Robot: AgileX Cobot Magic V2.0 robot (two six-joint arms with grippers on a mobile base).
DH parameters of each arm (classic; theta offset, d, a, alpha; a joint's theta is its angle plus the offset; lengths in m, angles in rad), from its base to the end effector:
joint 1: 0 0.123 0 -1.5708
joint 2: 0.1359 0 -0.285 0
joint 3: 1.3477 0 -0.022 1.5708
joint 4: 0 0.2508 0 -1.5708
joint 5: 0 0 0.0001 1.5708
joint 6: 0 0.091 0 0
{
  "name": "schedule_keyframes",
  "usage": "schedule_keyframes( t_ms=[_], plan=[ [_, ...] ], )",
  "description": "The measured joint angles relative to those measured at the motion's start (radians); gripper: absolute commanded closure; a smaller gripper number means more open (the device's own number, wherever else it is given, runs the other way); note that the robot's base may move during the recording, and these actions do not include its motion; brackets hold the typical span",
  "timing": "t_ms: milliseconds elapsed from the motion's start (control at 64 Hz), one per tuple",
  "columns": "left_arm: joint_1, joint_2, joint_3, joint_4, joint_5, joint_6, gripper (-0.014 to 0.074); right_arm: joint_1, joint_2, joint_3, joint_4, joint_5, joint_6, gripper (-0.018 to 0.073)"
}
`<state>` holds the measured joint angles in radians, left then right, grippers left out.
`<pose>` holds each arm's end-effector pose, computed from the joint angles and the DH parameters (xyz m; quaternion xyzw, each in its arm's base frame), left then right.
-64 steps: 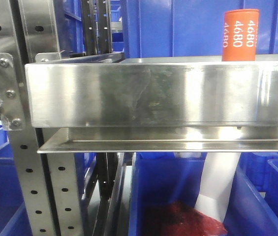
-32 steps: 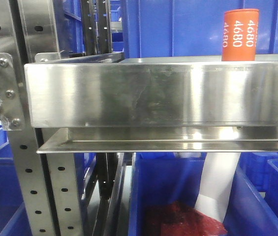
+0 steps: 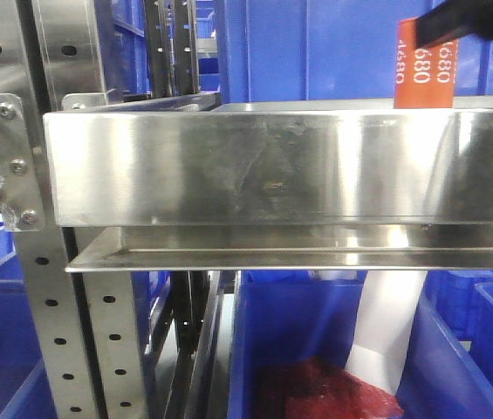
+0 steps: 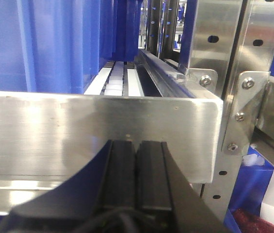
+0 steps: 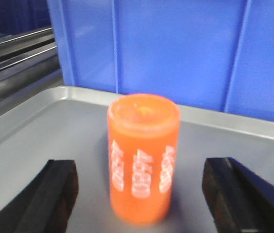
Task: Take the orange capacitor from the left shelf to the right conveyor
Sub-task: 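Close the right gripper around the orange cylinder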
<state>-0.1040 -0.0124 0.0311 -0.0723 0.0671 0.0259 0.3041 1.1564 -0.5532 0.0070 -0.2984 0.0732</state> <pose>0.0565 -0.0064 0.1973 0.0221 0.7062 -0.0548 0.7055 0.2286 0.0715 0.2727 -0.0866 0.7749 0.1187 0.6148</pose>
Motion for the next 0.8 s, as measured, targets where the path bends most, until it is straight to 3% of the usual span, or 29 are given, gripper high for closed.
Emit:
schedule_keyframes(
  t_ms=[610,688,797],
  plan=[
    [0.0,0.0,0.0,0.0,0.0,0.0,0.0723,-0.006,0.255,-0.081,0.004,-0.151,0.098,-0.006],
    [0.0,0.0,0.0,0.0,0.0,0.0,0.0723,-0.01,0.27,-0.087,0.005,-0.151,0.1,-0.002],
    [0.0,0.0,0.0,0.0,0.0,0.0,0.0723,-0.01,0.276,-0.089,0.005,-0.155,0.1,0.0115]
  ],
)
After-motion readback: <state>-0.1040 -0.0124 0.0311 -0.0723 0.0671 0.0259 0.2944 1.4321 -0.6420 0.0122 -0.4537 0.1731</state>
